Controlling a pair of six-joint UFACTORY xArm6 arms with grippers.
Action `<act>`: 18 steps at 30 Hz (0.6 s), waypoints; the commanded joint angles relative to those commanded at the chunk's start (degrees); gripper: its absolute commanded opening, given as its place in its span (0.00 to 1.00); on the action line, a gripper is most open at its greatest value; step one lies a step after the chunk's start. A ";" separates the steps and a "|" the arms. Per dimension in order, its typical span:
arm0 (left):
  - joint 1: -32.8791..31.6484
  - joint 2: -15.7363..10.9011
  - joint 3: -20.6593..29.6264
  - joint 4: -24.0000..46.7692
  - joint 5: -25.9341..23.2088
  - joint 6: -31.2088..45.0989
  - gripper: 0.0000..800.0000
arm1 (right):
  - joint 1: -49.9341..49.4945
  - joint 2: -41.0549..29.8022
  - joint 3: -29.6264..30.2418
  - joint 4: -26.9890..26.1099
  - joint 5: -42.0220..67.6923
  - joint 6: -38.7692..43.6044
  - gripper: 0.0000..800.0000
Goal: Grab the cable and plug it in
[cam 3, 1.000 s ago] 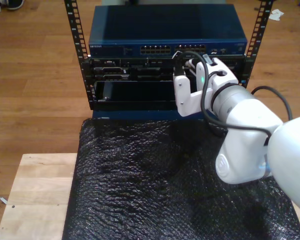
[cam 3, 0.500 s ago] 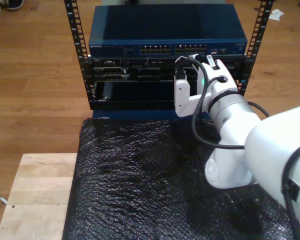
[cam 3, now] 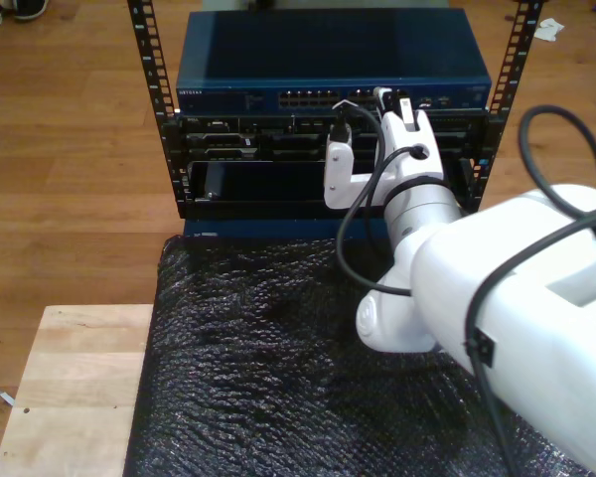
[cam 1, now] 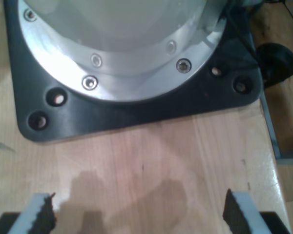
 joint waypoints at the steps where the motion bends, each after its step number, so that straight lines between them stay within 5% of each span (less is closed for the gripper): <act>1: 0.00 0.00 0.00 0.00 0.00 -0.09 1.00 | 0.00 0.62 -0.53 0.79 -0.70 -0.44 0.00; 18: 0.00 0.00 0.00 0.00 0.00 0.00 1.00 | 1.49 6.42 -4.40 7.65 -6.33 -0.97 0.00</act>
